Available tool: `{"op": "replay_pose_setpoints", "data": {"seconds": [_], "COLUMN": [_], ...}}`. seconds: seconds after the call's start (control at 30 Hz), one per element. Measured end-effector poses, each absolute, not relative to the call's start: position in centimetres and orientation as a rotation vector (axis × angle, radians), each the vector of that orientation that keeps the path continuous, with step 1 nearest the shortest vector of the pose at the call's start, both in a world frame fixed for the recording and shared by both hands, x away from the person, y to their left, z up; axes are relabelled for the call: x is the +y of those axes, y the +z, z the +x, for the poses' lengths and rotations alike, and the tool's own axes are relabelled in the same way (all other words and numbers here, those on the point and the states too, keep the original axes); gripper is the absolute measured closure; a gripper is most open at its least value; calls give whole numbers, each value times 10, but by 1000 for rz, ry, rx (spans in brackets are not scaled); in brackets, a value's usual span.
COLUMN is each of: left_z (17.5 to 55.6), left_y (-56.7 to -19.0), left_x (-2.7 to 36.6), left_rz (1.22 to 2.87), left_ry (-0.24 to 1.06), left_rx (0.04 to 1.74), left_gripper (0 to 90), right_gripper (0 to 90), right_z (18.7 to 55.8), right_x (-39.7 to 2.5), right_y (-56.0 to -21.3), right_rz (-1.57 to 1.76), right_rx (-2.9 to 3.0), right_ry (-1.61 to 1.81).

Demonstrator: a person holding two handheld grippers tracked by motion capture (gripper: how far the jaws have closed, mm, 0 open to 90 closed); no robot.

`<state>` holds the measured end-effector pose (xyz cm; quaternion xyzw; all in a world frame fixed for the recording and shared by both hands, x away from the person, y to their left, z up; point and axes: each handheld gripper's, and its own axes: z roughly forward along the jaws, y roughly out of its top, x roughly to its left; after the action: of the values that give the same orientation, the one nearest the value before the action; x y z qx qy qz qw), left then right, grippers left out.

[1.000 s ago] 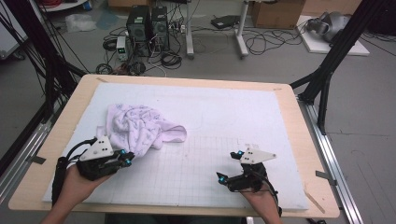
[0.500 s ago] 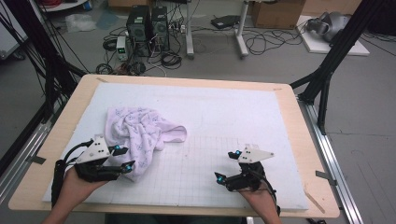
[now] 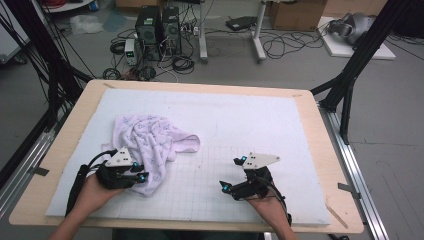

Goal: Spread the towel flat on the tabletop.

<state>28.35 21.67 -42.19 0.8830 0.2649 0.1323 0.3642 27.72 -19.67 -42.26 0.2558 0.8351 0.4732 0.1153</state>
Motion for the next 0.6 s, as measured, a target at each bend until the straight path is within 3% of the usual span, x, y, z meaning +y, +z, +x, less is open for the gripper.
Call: {"op": "replay_pose_setpoints", "data": {"seconds": [0.07, 0.13, 0.33, 0.6], "left_z": [284, 284, 271, 240], "left_y": [-420, -418, -410, -394], "left_x": [214, 207, 177, 171], "left_rz": [2269, 2256, 2250, 2248], "left_ry": [335, 317, 278, 257], "left_rx": [672, 653, 548, 444], "left_gripper": [834, 847, 851, 853], "right_gripper": [93, 93, 93, 93], "right_z": [277, 278, 275, 272], "right_x": [-198, -199, -204, -212], "right_y": [-422, -422, -420, -418], "right_rz": [756, 764, 768, 773], "right_rx": [2446, 2441, 2428, 2409], "right_ry": [1391, 1395, 1412, 1432]}}
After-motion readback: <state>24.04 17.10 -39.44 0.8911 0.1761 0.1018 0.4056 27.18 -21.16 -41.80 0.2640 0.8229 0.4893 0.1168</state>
